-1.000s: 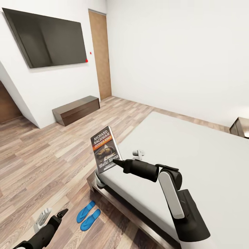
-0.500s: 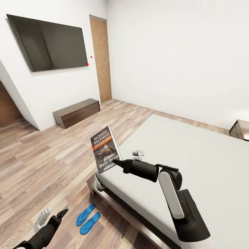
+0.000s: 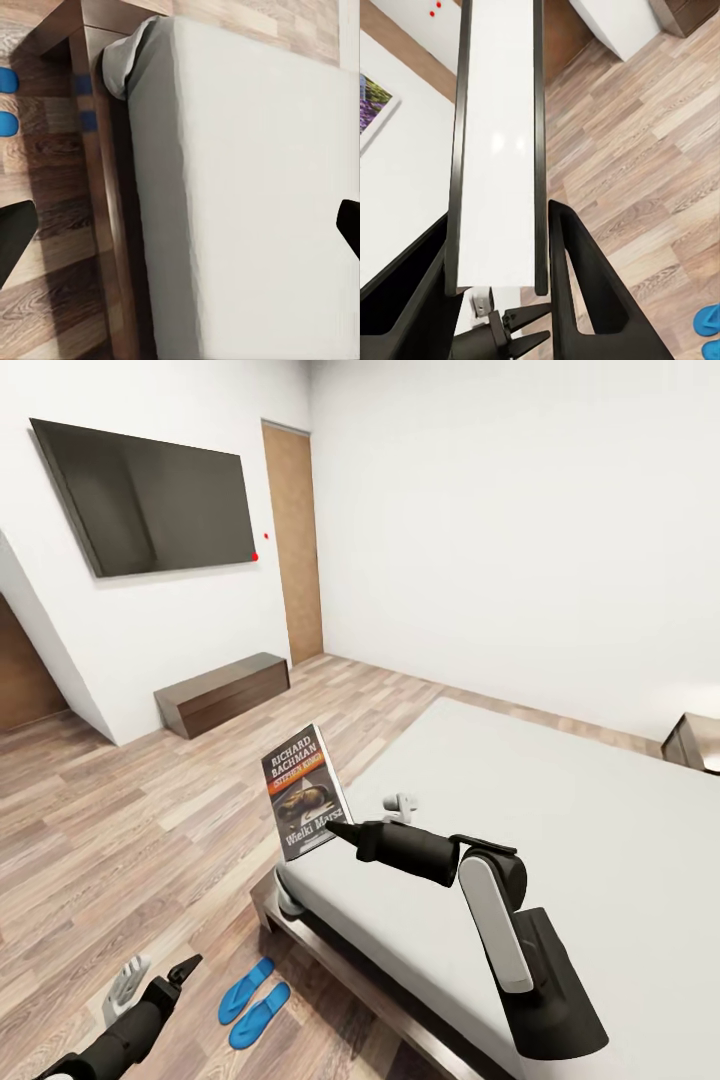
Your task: In the bedroom, move the book from the bed onto either nightstand, and place the two sandals side by side next to the bed.
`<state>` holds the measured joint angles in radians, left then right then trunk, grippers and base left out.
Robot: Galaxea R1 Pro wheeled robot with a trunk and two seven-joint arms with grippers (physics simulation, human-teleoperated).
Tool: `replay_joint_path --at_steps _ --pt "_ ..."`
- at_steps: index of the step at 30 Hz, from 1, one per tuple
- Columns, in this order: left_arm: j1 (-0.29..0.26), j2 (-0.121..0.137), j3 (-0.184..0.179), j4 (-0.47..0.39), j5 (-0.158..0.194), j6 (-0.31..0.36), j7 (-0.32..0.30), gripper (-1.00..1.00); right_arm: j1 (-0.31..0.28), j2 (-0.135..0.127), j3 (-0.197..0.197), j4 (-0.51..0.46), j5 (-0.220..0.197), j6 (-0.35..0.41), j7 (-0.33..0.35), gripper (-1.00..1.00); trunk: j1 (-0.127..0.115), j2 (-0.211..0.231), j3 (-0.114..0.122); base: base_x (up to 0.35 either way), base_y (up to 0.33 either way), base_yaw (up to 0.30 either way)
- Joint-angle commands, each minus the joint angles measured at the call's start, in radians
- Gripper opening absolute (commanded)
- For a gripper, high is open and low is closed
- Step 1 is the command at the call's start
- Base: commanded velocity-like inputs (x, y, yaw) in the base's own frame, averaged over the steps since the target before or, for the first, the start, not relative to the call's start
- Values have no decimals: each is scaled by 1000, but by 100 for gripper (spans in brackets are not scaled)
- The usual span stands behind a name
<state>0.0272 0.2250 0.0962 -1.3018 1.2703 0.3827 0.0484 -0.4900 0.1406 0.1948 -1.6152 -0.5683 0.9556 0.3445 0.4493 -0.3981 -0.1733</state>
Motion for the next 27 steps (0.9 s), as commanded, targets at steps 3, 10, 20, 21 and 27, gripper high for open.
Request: replay_joint_path --at_steps 3,10,20,21,27 --pt "0 0 2 9 9 3 -5 100 -1 1 -1 0 7 4 8 -100 1 -2 3 0 0 6" --pt "-1 -1 2 21 7 -3 -15 100 -1 1 -1 0 7 1 8 -100 1 -2 14 0 0 49" --pt "-1 -1 3 33 6 -5 -19 100 -1 1 0 0 7 0 8 -100 1 -2 31 0 0 75" --pt "-1 -1 3 33 6 -5 -19 100 -1 1 0 0 7 0 8 -100 1 -2 32 0 0 80" --pt "-1 -1 3 34 6 -5 -19 100 -1 0 0 0 7 0 8 -100 1 -2 42 0 0 80"
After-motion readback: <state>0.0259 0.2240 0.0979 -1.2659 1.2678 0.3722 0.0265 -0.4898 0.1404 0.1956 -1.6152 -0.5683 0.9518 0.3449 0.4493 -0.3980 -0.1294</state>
